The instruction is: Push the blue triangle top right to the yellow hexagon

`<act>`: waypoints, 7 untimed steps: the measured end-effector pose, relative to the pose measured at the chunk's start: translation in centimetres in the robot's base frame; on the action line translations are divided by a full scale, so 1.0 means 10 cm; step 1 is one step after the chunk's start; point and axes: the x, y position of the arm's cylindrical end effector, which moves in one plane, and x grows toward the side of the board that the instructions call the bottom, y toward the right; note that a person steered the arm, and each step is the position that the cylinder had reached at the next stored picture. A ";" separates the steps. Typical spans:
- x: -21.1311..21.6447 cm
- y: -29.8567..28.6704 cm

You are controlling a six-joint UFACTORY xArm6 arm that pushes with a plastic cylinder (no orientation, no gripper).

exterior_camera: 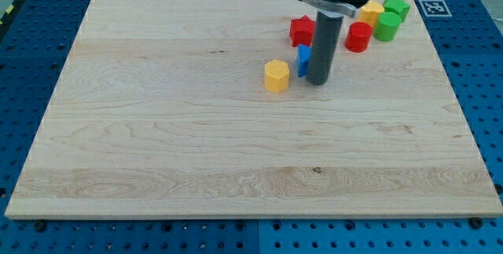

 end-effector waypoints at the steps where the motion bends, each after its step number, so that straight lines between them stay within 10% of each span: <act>1: 0.01 0.39; 7: -0.90 -1.04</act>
